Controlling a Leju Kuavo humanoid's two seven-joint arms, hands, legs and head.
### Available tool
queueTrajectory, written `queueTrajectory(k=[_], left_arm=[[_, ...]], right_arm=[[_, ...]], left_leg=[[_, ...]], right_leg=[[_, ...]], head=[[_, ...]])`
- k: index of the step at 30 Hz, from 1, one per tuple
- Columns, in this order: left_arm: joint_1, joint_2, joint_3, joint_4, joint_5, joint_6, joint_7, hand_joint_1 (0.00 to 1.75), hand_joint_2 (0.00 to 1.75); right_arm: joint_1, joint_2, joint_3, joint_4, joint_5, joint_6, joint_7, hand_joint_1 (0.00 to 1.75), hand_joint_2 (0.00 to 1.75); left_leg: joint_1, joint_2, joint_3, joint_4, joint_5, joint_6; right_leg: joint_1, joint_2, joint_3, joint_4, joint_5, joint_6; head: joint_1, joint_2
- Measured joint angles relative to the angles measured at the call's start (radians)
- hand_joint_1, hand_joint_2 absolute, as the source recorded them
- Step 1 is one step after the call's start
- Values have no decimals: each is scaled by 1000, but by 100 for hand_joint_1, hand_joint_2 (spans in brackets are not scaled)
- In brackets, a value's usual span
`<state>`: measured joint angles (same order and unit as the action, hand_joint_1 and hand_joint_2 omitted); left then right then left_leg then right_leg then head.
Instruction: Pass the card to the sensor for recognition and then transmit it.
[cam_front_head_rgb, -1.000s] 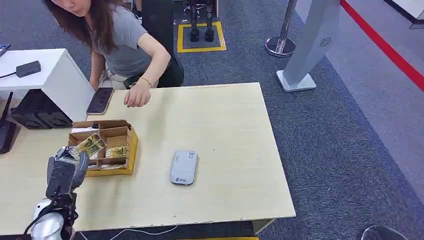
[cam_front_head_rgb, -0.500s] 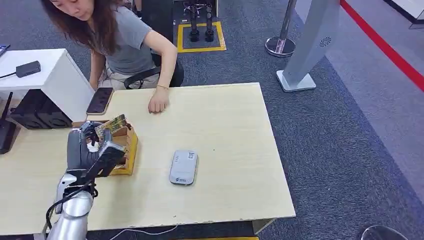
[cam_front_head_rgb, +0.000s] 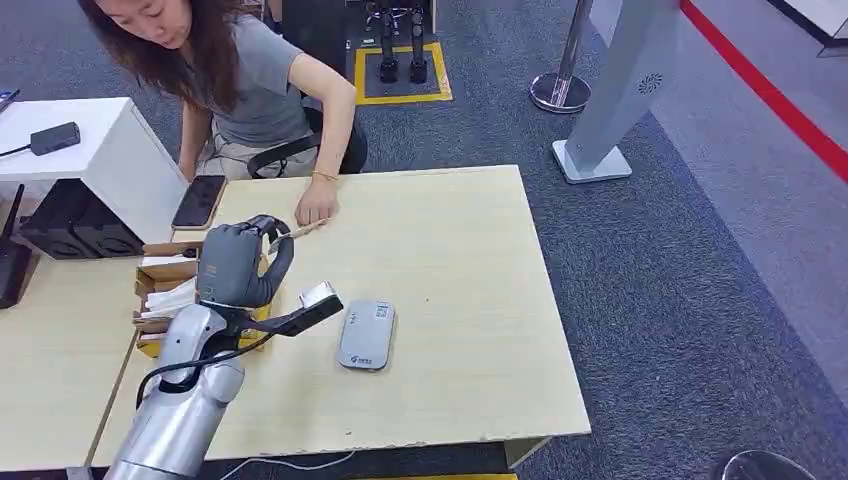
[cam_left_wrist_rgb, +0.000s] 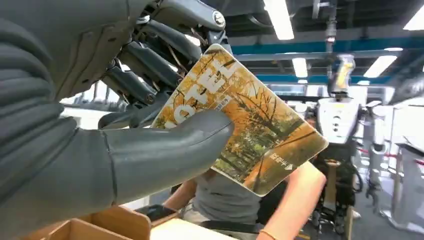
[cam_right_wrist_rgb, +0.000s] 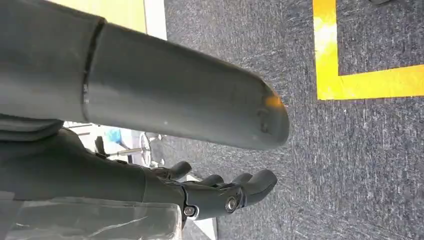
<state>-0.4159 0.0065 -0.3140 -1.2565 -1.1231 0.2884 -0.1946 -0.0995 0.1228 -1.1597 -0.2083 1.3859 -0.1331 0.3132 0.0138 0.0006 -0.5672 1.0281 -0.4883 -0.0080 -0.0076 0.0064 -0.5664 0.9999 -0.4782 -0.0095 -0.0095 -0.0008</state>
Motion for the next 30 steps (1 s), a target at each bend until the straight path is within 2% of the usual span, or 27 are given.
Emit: queueTrajectory(k=[4,13,30], left_arm=[[-26,11,-39,64,-41,-13,0,175,175],[-57,21,-89,152,-53,-36,-4,175,175],[-63,46,-180,217,-90,-26,-78,175,175]], right_arm=[[-1,0,2,0,11,-2,5,0,0],[0,1,5,0,14,-4,11,0,0],[-1,7,20,0,18,3,7,0,0]], left_leg=[[0,0,0,0,0,0],[0,0,0,0,0,0],[0,0,0,0,0,0]], right_leg=[[0,0,0,0,0,0],[0,0,0,0,0,0],[0,0,0,0,0,0]], head=[[0,0],[0,0],[0,0]])
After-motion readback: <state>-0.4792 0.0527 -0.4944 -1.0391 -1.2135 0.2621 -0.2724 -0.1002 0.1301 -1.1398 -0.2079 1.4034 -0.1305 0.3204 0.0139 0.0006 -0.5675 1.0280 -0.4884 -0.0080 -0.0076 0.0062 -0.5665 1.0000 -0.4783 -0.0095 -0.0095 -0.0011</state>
